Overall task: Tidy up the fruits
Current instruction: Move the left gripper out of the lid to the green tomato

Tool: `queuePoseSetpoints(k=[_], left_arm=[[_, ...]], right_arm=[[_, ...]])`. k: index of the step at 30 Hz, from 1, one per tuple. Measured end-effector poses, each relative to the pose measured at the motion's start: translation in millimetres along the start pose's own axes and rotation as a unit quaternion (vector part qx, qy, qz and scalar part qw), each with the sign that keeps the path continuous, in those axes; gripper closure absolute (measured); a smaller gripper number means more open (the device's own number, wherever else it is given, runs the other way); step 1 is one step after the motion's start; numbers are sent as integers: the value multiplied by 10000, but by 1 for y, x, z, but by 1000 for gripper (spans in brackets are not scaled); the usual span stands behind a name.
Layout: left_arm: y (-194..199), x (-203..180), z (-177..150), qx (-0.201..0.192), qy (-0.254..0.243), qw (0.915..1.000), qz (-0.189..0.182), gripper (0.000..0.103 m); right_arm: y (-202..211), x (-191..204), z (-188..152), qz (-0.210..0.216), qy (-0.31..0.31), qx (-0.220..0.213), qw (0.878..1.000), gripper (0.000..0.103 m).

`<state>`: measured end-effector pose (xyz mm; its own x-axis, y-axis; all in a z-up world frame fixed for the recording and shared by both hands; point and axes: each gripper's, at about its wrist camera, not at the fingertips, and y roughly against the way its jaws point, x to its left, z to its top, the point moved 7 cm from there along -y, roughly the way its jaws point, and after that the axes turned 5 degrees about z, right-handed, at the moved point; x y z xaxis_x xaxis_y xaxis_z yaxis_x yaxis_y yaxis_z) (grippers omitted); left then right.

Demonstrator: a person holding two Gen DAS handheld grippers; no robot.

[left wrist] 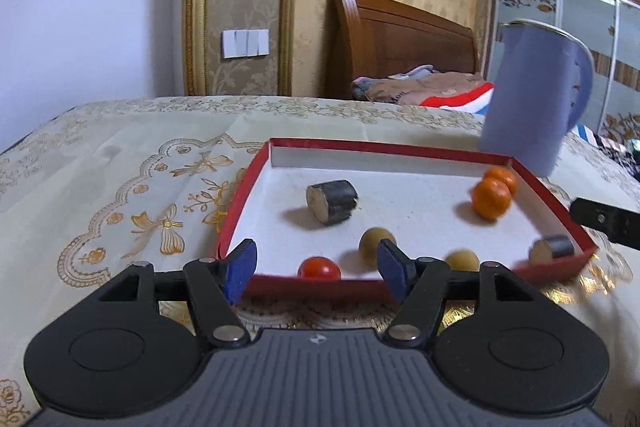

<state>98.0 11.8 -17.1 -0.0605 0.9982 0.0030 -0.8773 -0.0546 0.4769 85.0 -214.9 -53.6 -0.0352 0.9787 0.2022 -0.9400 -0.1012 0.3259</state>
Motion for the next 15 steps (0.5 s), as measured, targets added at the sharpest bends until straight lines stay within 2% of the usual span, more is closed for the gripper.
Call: queuePoseSetpoints(k=[4, 7, 11, 15], left_arm=[[11, -9, -6, -26, -113, 9996, -239, 30], [14, -17, -11, -5, -285, 9992, -295, 30], [9, -26, -16, 73, -546, 9984, -160, 30], [7, -25, -19, 127, -483, 9987, -143, 30]], right_arm=[[0, -5, -1, -48, -106, 0, 9999, 15], [-1, -7, -2, -83, -174, 29, 9998, 15], [-1, -4, -3, -100, -73, 38, 9999, 15], [0, -3, -4, -94, -41, 21, 9999, 15]])
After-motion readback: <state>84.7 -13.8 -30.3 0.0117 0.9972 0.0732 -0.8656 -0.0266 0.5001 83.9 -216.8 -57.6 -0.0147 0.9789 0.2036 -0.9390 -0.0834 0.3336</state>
